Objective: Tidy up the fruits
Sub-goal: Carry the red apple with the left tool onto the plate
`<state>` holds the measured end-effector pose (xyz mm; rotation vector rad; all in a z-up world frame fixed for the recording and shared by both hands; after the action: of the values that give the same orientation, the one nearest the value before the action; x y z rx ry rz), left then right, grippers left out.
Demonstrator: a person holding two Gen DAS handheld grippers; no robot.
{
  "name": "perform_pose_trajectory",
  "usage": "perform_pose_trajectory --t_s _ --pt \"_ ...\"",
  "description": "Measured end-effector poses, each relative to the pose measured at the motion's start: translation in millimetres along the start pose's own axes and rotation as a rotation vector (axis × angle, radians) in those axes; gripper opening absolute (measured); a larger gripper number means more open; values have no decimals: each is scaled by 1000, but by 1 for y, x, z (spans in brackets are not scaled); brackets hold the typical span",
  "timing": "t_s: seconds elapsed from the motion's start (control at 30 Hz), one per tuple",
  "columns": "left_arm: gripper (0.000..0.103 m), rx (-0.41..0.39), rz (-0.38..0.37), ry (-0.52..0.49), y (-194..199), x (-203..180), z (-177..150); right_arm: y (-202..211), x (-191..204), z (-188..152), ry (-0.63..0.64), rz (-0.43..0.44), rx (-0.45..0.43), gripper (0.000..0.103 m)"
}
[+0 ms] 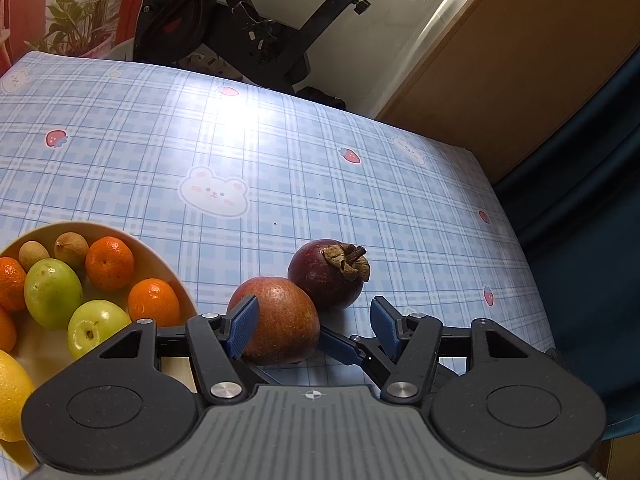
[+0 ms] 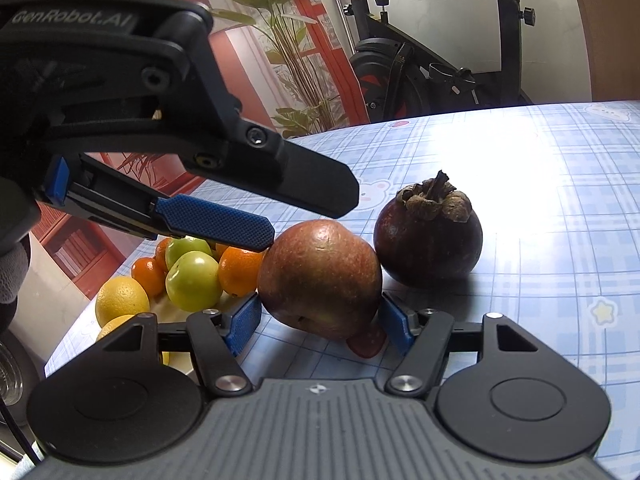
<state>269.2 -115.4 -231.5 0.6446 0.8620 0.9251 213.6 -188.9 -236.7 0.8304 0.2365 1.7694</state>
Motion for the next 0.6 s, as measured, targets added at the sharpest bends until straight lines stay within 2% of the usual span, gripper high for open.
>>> perform_pose_trajectory --t_s 0.37,0.6 --pt "62 4 89 -45 -15 13 -4 2 1 -1 2 2 -3 67" --pt "57 5 63 -39 -17 14 -4 5 -3 0 -15 15 -9 67"
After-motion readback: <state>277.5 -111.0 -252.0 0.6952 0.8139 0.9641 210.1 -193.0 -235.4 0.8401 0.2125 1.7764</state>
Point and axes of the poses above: each gripper's, at about its wrist camera, not at the fingertips, and y roughly against the way its jaws point, x to its left, z to its top, the point moved 8 cm from there along -y, roughly the way its jaws point, and after that the axes turned 2 degrees about z, right-handed, at the moved point
